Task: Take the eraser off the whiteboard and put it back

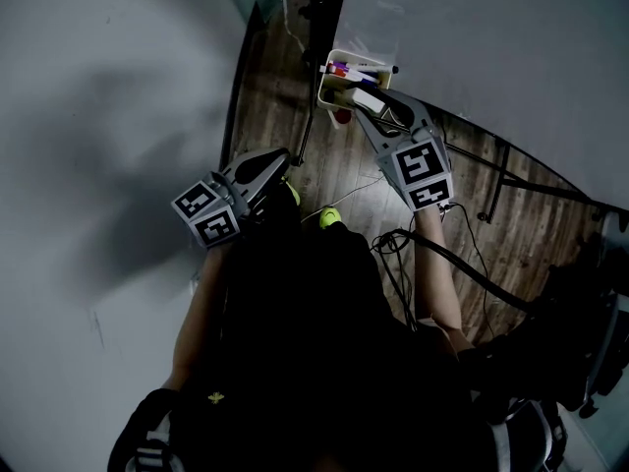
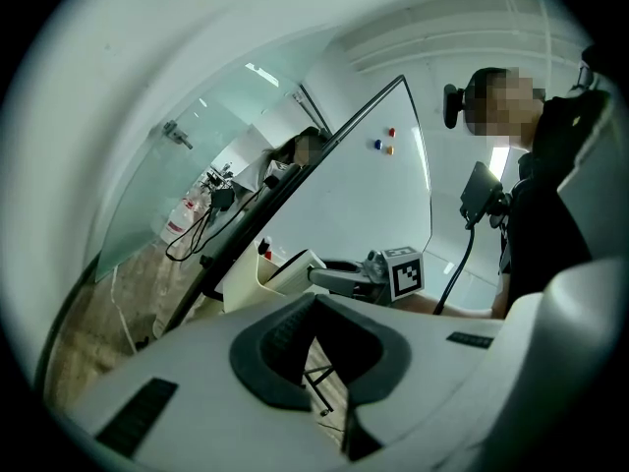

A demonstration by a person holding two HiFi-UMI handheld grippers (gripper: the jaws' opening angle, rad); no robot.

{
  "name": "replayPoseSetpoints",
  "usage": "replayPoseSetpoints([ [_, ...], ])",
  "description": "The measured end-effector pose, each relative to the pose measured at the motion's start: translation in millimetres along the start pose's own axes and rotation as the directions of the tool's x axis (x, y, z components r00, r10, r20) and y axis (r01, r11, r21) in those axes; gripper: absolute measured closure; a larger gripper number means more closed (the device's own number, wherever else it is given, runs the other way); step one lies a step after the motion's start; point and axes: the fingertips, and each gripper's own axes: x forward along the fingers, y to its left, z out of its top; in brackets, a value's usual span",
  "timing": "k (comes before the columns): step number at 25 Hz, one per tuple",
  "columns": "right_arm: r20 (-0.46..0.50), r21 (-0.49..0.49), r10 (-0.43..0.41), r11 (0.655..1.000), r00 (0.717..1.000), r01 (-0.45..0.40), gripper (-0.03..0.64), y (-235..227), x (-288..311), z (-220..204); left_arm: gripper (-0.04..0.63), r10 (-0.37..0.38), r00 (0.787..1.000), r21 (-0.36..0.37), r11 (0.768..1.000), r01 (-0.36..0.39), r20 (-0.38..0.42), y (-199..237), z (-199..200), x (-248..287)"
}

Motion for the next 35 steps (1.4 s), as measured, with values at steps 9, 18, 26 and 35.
replayPoseSetpoints([
  [9,-0.020,0.006,0.017,1.000,1.000,-0.017,0.445,4.0,12.5,-10.5,0.578,0.016,1.000,-0.009,1.000,-0.016,-0.024,0.7,0.2,0.0],
  [18,-0.041,0.013,0.017,1.000,0.999,-0.017,0.445,4.8,19.3,-20.4,0.578,0.019,0.999,-0.019,1.000,-0.020,-0.030,6.2,-1.5,-3.2],
  [26,-0.055,0.017,0.011,1.000,0.998,-0.010,0.445,5.4,23.0,-27.7,0.578,0.009,0.999,-0.022,1.000,-0.010,-0.035,2.9,-3.2,-2.2],
  [35,-0.059,0.030,0.013,0.999,0.998,-0.012,0.442,4.0,23.6,-31.4,0.578,0.011,0.999,-0.017,1.000,-0.011,-0.037,2.7,-1.9,-2.9],
])
